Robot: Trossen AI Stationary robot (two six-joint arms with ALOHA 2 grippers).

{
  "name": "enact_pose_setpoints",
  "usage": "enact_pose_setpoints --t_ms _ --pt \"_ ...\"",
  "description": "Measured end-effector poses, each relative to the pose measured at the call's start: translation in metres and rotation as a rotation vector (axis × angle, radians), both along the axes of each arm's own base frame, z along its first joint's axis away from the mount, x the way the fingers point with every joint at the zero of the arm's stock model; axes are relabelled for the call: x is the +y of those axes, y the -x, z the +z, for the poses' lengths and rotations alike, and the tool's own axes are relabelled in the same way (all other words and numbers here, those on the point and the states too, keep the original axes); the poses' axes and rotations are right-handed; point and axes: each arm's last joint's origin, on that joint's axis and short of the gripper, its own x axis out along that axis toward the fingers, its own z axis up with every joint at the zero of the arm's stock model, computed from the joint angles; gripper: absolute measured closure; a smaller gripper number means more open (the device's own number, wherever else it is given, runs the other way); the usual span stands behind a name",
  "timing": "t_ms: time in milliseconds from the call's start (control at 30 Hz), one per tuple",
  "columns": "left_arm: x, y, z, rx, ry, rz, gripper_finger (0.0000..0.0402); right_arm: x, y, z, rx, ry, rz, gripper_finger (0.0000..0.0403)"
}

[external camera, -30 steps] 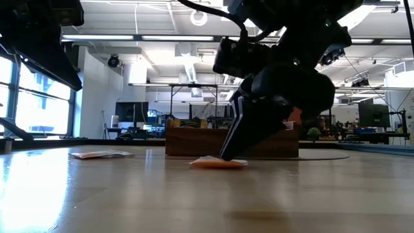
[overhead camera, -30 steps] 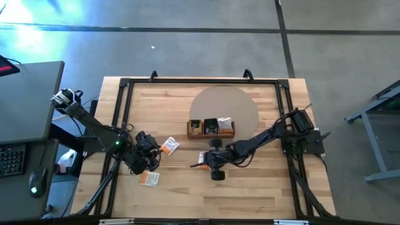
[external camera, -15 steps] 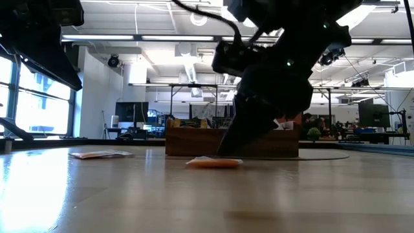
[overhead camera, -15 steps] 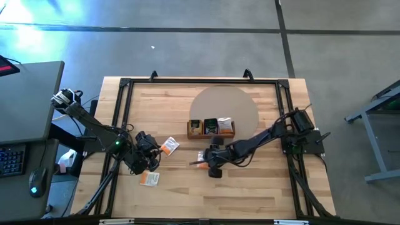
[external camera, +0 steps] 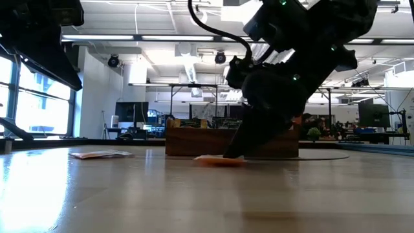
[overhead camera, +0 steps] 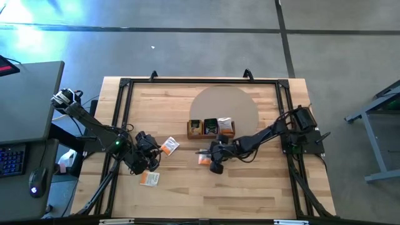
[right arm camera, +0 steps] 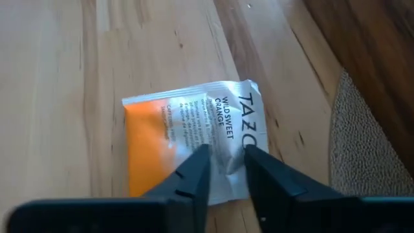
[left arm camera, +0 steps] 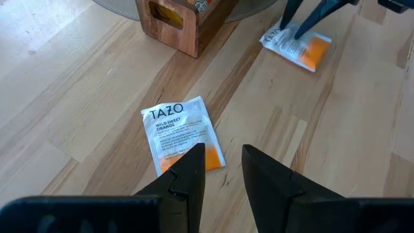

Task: Pick & Place Tea
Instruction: Put the white tea bag into the right section of the wooden organizer

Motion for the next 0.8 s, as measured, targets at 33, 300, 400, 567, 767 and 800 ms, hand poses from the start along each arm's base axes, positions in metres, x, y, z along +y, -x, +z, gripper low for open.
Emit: enact_pose_setpoints --t_ms 33,300,400,567,767,800 --pt "0.0 0.0 0.0 0.0 0.0 0.0 0.0301 0.0 0.001 -0.001 0.004 -0.003 0.0 0.0319" --pt "0.0 0.0 0.0 -0.001 -0.002 0.001 0.0301 0.005 -0.003 0.019 -0.028 0.116 0.084 0.0385" --pt "0.0 0.0 0.0 -0.002 -0.002 0.002 0.0301 0.007 -0.001 0.045 -0.052 0.271 0.092 0.0385" --pt "0.0 0.0 0.0 -0.002 -0.002 0.002 0.0301 0.002 0.018 0.086 -0.051 0.683 -0.112 0.0396" --pt "0.0 0.0 0.0 -0.002 0.0 0.002 0.0301 -0.003 0.036 0.099 0.001 0.894 -0.255 0.0398" --pt "0.0 0.0 0.0 -0.002 0.0 0.001 0.0301 -0.005 0.038 0.097 0.016 0.872 -0.257 0.0399"
